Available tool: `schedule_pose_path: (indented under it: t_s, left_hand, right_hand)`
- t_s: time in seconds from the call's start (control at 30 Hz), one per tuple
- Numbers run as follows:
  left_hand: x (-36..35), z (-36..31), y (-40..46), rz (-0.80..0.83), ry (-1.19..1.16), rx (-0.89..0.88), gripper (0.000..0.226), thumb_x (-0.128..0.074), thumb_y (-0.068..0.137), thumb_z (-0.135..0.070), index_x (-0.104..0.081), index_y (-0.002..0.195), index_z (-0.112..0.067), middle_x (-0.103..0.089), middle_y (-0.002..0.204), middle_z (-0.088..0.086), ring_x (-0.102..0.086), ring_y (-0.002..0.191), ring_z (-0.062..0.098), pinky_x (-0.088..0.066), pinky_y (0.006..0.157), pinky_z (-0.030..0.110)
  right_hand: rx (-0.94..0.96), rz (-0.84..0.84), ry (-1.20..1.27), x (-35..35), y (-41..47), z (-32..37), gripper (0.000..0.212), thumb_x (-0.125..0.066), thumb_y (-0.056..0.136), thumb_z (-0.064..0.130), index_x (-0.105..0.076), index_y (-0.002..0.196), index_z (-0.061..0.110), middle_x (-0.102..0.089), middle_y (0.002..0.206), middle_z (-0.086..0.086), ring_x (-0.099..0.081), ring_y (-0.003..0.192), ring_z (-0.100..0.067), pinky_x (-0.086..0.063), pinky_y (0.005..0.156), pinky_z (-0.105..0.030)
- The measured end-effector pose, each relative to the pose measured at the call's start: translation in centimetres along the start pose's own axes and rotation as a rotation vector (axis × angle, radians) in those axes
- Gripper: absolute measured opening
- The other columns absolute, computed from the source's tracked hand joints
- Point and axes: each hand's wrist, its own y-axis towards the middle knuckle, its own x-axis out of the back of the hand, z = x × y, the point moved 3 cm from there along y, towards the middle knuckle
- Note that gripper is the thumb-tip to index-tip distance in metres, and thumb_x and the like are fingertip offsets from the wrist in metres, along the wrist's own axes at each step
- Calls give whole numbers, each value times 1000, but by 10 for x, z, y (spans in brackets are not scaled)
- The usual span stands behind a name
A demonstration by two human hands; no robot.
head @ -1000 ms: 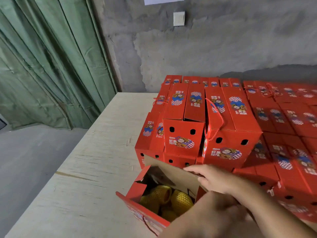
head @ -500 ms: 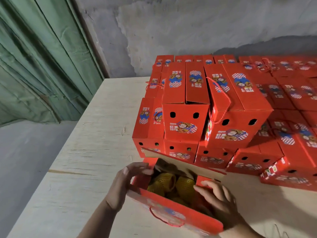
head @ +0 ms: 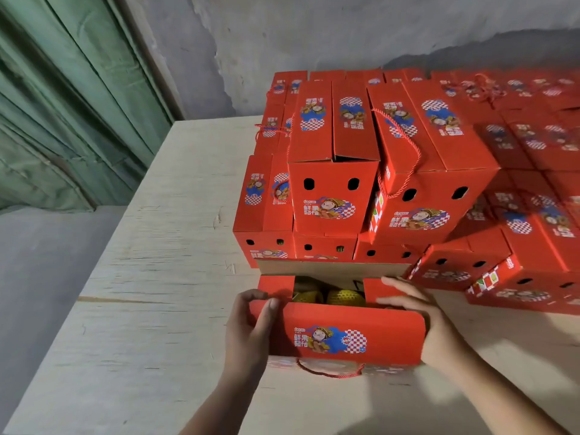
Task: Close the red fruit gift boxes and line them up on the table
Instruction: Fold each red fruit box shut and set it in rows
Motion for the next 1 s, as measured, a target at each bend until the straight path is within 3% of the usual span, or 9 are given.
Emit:
schedule_pose_path:
  t_s: [0.07,0.1,0.17,0.2,0.3,0.4,0.73,0.83,1.0]
  left_hand:
    - [-2,0,3,30,27,-34,17,-68,90,-47,-66,100,-34,-74,96,-9,-72,87,8,-56,65,21]
    - [-1,1,5,41,68,-54,14,-68,92,-45,-66,99,-33,-74,95,-8,-71,88,9,-55,67,23]
    - [0,2,13,52,215,-116,7,-69,96,-41,-66,96,-35,-69,97,-10,-66,96,14,-51,78,31]
    - [0,3,18,56,320,-165,5,-66,95,-41,-65,95,-36,-64,101,-15,-61,100,15,-47,83,33]
    - [-2,6,29,71,618,-303,29,-55,98,-55,-69,98,-30,-51,101,-20,-45,98,18,-30,84,27]
    - [-2,3,31,33,733,-445,40,-50,95,-58,-73,97,-25,-50,92,-19,-41,84,18,-37,75,34]
    - [-10,0,39,163,784,-636,50,-49,93,-74,-62,77,-28,-52,84,-23,-45,79,10,-38,73,31]
    - [-13,0,43,184,811,-672,47,-52,94,-68,-64,75,-26,-59,78,-16,-49,73,13,-43,67,32]
    - [-10,1,43,182,879,-689,49,-53,92,-68,-62,67,-26,-60,67,-14,-50,64,12,-35,58,25]
  right_hand:
    - [-36,-132,183,-2,-5,-4,22,-68,90,-9,-77,104,7,-65,136,0,-51,138,-17,-39,115,-34]
    - [-83,-215,305,-1,-6,-6,17,-60,100,6,-77,102,8,-70,129,2,-57,132,-15,-42,114,-37]
    - [-163,-334,452,3,-6,-8,45,-40,109,42,-77,103,15,-74,119,3,-63,121,-16,-42,110,-39]
    - [-116,-361,371,3,-7,-5,49,-38,107,51,-76,104,20,-74,114,4,-64,116,-17,-42,106,-34]
    - [159,-359,-260,-8,-10,7,34,-49,98,43,-76,100,22,-59,104,5,-56,98,-23,-41,89,-35]
    - [196,-299,-585,-14,-8,4,34,-47,97,39,-76,102,21,-57,95,5,-57,88,-23,-40,75,-40]
    - [240,-187,-631,-17,8,11,46,-47,102,51,-59,74,16,-55,78,6,-50,74,-23,-46,67,-41]
    - [269,-170,-688,-18,13,12,43,-48,102,45,-61,74,15,-57,76,4,-52,73,-24,-45,67,-41]
    - [363,-279,-838,-23,17,23,38,-51,96,25,-55,60,15,-52,58,2,-52,54,-25,-43,61,-34]
